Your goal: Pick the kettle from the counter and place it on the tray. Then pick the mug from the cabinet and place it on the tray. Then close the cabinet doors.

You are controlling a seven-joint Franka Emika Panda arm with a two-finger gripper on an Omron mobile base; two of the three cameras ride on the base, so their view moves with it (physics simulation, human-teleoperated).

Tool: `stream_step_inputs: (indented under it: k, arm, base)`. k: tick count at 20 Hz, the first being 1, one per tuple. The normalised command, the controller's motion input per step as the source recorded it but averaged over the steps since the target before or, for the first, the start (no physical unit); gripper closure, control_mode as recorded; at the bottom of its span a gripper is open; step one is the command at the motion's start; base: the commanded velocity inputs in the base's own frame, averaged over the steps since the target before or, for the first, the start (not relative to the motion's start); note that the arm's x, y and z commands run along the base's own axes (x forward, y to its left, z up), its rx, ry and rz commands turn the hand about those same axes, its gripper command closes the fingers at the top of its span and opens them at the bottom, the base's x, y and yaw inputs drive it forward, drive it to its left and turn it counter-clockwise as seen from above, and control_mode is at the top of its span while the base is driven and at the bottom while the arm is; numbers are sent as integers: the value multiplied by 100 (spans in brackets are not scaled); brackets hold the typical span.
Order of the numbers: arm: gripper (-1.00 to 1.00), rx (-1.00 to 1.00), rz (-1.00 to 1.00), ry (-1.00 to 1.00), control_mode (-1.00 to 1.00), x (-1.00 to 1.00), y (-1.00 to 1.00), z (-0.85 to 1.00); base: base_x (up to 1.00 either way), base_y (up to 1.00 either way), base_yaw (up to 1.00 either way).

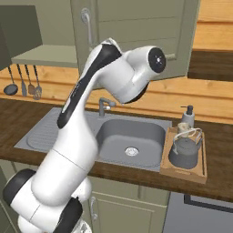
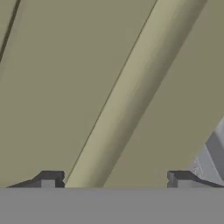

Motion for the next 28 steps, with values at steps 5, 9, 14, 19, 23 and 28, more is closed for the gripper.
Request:
stream_step_inputs:
  k: [5,9,14,19,23,28]
  arm:
    - [-100,-7,-14,5,-100,67,53,0]
    - [-100,-1,-13,1,-100,68,4,-11]
    - [-100,-4,-20,0,-100,84,4,-18]
    - [-100,-1,-19,0,-100,89,0,-13]
    - [-100,0,-17,0,-100,71,-5,-19]
    - [-100,0,-16,-3,-100,60,-8,-26]
  base:
    - [0,0,0]
    - [0,0,0]
    - [0,0,0]
    - [0,0,0]
    - [0,0,0]
    - [0,0,0]
